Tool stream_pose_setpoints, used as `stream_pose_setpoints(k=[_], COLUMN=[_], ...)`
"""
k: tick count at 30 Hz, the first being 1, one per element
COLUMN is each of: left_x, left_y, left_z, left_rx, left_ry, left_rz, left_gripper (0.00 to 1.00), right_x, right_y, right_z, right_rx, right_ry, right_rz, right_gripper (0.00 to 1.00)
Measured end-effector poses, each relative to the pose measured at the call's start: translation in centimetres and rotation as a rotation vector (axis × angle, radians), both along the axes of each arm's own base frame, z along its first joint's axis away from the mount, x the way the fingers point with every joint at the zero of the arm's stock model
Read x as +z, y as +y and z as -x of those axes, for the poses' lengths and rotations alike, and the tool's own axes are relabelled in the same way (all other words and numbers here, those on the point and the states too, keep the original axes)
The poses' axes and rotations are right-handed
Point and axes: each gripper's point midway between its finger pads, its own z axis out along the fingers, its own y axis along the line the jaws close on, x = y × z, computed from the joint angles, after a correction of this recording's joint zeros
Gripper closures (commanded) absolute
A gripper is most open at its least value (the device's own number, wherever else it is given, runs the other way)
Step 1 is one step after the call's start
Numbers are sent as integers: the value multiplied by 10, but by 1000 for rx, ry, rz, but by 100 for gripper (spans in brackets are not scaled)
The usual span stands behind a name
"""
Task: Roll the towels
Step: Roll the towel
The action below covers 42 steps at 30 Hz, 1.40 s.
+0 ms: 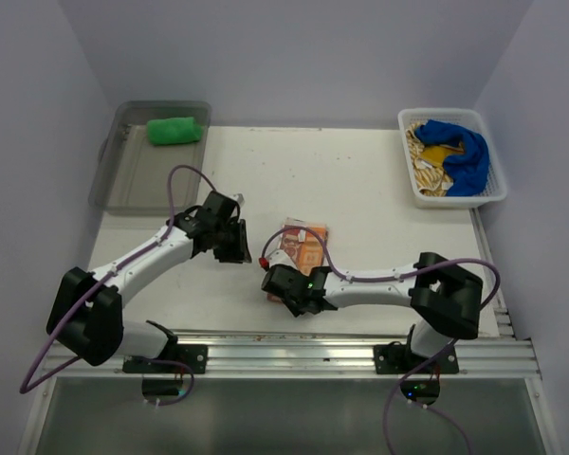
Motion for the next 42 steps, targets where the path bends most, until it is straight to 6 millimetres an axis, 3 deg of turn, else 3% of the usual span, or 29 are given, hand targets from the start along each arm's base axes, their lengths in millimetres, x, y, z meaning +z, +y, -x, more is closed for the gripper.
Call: stream_pose_setpoints(k=[3, 8, 17, 18, 20, 23, 30, 35, 42], left_x=[-1, 0, 6, 7, 6, -1, -21, -26, -49], left_y=[0, 0, -5, -7, -11, -15, -20, -28, -35], left_z=[1, 1, 5, 7, 12, 23, 51, 53, 60], left_rx=[-1, -1, -25, -32, -48, -71, -76, -90, -89], left_ry=[3, 2, -4, -2, 2, 20, 103, 100, 161], left_rz=[1, 2, 46, 59, 89, 136, 225, 283, 328], left_gripper=[68, 63, 41, 35, 34, 33, 10, 9, 23], right_x=[-9, -6, 3, 4, 6, 8, 11, 16, 21], right_y=[0, 3, 11, 13, 16, 20, 28, 33, 37], right_z=[-5, -10, -2, 0, 2, 3, 2, 2, 3], right_rx=[-4, -8, 18, 23, 29, 31, 24, 25, 33], right_ry=[-18, -40, 0, 11, 34, 62, 124, 139, 149], right_rz=[27, 27, -29, -38, -58, -85, -153, -192, -222], right_gripper=[78, 100, 100, 100, 100, 100, 100, 100, 100])
